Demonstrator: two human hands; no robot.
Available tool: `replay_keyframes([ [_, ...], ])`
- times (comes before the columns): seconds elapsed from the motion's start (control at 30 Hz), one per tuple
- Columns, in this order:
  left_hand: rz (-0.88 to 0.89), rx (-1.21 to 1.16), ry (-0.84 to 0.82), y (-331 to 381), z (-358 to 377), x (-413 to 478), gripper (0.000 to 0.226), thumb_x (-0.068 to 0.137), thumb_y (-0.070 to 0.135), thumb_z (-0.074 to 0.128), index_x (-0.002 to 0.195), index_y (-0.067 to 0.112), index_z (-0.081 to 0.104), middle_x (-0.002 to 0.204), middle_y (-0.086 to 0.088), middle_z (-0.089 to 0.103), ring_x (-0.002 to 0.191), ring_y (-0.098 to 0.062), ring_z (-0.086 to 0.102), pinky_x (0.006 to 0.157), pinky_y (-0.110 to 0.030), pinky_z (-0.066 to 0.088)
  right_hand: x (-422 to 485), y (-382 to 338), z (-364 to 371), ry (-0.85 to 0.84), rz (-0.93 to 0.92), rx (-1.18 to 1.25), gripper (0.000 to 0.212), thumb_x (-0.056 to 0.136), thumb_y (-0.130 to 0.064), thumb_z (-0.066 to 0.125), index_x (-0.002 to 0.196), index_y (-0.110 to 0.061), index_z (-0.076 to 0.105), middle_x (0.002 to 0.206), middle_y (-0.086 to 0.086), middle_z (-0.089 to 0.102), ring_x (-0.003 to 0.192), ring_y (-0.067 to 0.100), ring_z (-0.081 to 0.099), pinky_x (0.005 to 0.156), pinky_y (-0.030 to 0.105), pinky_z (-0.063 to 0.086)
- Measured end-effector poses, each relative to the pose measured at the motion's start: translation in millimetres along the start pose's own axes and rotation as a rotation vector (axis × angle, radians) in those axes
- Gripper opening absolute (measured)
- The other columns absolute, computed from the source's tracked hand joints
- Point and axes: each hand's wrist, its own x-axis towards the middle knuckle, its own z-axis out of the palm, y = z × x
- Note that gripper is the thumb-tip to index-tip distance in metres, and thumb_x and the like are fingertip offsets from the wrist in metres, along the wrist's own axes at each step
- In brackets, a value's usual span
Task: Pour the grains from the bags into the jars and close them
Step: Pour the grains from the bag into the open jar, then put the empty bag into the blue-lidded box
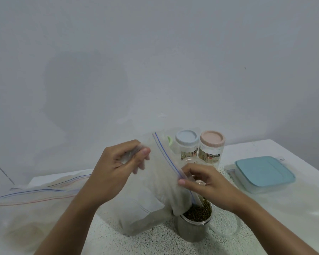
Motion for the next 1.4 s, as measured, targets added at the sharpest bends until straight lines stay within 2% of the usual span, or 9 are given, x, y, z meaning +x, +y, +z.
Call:
replay_keyframes([
  [0.07, -0.001, -0.023, 0.025, -0.5, 0.0, -1.1, 0.032, 0.096, 0.042, 0.057, 0.079, 0.016, 0.068, 0.066, -0.004, 0.063, 0.056, -0.014, 0.055, 0.063, -0.017, 0.044, -7.5, 10.7, -2.2, -0.038, 0.039, -0.043, 0.016, 0.098, -0.027, 0.068, 0.085, -0.035, 0.065, 0.083, -0.006, 0.063, 0.082, 0.009, 0.060, 0.079, 0.026, 0.050],
  [0.2, -0.014, -0.066, 0.092, -2.3, -0.4, -3.9, 0.029, 0.098, 0.031, 0.061, 0.079, 0.012, 0.068, 0.064, -0.004, 0.061, 0.056, -0.012, 0.054, 0.062, -0.016, 0.044, -19.6, 30.9, -3.2, -0.067, 0.084, -0.147, 0.012, 0.096, -0.029, 0.071, 0.086, -0.023, 0.067, 0.085, -0.007, 0.066, 0.086, 0.015, 0.065, 0.084, 0.039, 0.054],
  [0.4, -0.050, -0.107, 0.153, -2.0, -0.9, -6.0, 0.025, 0.098, 0.019, 0.058, 0.078, 0.006, 0.067, 0.062, -0.005, 0.060, 0.053, -0.012, 0.051, 0.061, -0.016, 0.043, -31.4, 46.0, -0.6, -0.092, 0.088, -0.246, 0.021, 0.098, -0.041, 0.064, 0.089, -0.022, 0.065, 0.087, -0.005, 0.064, 0.084, 0.017, 0.063, 0.078, 0.047, 0.052],
  [0.67, -0.072, -0.131, 0.254, -10.3, -10.5, -12.1, 0.026, 0.100, 0.022, 0.057, 0.081, 0.006, 0.067, 0.063, -0.006, 0.059, 0.055, -0.019, 0.050, 0.060, -0.025, 0.041, -27.7, 40.4, -8.1, -0.060, 0.132, -0.199, 0.008, 0.100, -0.028, 0.066, 0.094, -0.025, 0.070, 0.093, -0.011, 0.071, 0.092, 0.014, 0.068, 0.081, 0.038, 0.057],
  [0.77, -0.090, -0.175, 0.317, -12.3, -15.4, -13.9, 0.027, 0.098, 0.021, 0.056, 0.079, 0.005, 0.065, 0.062, -0.007, 0.058, 0.056, -0.019, 0.048, 0.060, -0.022, 0.041, -23.5, 33.5, -12.3, -0.058, 0.124, -0.191, 0.009, 0.101, -0.024, 0.064, 0.094, -0.027, 0.070, 0.094, -0.012, 0.072, 0.093, 0.014, 0.069, 0.083, 0.040, 0.056],
  [0.9, -0.092, -0.202, 0.377, -17.8, -24.2, -18.0, 0.027, 0.098, 0.019, 0.053, 0.080, 0.002, 0.063, 0.061, -0.006, 0.056, 0.055, -0.017, 0.047, 0.062, -0.017, 0.041, -13.5, 21.6, -15.6, -0.068, 0.095, -0.211, 0.008, 0.101, -0.028, 0.063, 0.096, -0.028, 0.069, 0.096, -0.010, 0.071, 0.093, 0.015, 0.068, 0.081, 0.041, 0.055],
  [1.07, -0.115, -0.257, 0.472, -28.5, -39.2, -28.5, 0.026, 0.098, 0.023, 0.054, 0.078, 0.011, 0.066, 0.064, -0.009, 0.054, 0.059, -0.021, 0.045, 0.064, -0.018, 0.041, 1.9, -3.4, -24.1, -0.056, 0.019, -0.238, 0.019, 0.097, -0.047, 0.057, 0.094, -0.031, 0.067, 0.095, -0.008, 0.068, 0.088, 0.017, 0.064, 0.074, 0.041, 0.053],
  [1.2, -0.165, -0.326, 0.585, -39.8, -47.7, -47.6, 0.026, 0.095, 0.027, 0.054, 0.075, 0.019, 0.069, 0.065, -0.005, 0.055, 0.059, -0.020, 0.046, 0.063, -0.021, 0.042, 18.8, -23.2, -27.2, -0.050, -0.050, -0.285, 0.009, 0.098, -0.043, 0.059, 0.089, -0.040, 0.062, 0.093, -0.010, 0.068, 0.077, 0.017, 0.059, 0.068, 0.042, 0.050],
  [1.4, -0.324, -0.482, 0.767, -68.6, -54.9, -96.2, 0.032, 0.097, 0.020, 0.049, 0.076, 0.017, 0.073, 0.068, 0.002, 0.065, 0.056, -0.010, 0.058, 0.056, -0.016, 0.049, 49.1, -35.8, -0.9, -0.089, -0.114, -0.371, 0.011, 0.101, -0.037, 0.060, 0.099, -0.028, 0.066, 0.094, -0.016, 0.066, 0.092, 0.007, 0.061, 0.072, 0.024, 0.047],
])
